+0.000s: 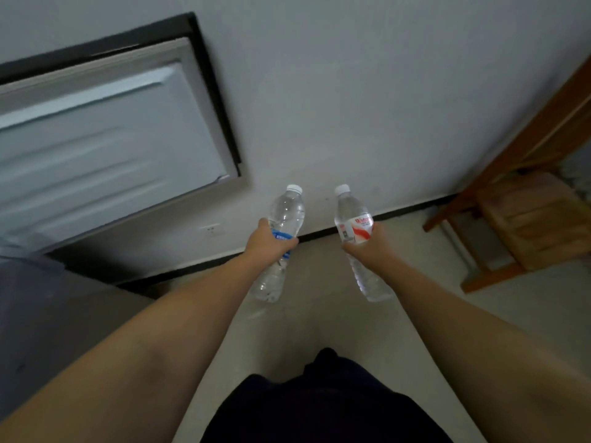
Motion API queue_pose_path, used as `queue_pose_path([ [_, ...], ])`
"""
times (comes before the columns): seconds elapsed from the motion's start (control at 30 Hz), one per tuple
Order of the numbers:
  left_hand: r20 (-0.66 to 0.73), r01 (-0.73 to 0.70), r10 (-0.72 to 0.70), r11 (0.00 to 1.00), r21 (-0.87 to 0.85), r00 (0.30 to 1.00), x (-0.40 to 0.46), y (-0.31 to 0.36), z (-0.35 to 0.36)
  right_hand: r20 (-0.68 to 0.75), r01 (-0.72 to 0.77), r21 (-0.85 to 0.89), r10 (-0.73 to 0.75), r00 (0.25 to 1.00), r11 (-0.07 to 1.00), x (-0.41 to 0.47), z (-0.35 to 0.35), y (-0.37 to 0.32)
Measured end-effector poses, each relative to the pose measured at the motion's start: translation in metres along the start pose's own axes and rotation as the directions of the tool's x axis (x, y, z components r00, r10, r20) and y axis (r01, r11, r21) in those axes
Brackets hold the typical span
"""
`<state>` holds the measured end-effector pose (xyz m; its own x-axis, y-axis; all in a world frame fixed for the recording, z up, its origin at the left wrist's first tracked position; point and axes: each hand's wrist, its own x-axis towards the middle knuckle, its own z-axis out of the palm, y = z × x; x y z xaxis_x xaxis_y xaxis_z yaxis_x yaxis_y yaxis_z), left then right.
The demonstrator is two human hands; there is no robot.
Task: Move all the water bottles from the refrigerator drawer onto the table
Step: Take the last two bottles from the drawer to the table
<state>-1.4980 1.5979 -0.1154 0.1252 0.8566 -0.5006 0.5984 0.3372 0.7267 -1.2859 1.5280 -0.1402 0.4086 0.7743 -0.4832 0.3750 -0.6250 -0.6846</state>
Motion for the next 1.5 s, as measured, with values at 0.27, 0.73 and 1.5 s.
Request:
queue_pose_path([
  [0.27,0.155,-0.134,0.111,0.980,0.150,0.982,0.040,0.083,0.086,-0.225,-0.138,0.108,0.160,0.961,0.985,0.016,-0.060,0.035],
  [0.73,0.633,-0.514,0.279,0.829,0.220,0.722,0.125,0.229,0.222,-0.549,-0.310,0.491,0.566,0.616,0.814,0.052,-0.155,0.082],
  [1.5,0.989,-0.876,0.094,0.480,0.054,0.113,-0.050,0.298,0.526,-0.433,-0.175,0.892,0.899,-0.063,0.417,-0.102,-0.241,0.257],
])
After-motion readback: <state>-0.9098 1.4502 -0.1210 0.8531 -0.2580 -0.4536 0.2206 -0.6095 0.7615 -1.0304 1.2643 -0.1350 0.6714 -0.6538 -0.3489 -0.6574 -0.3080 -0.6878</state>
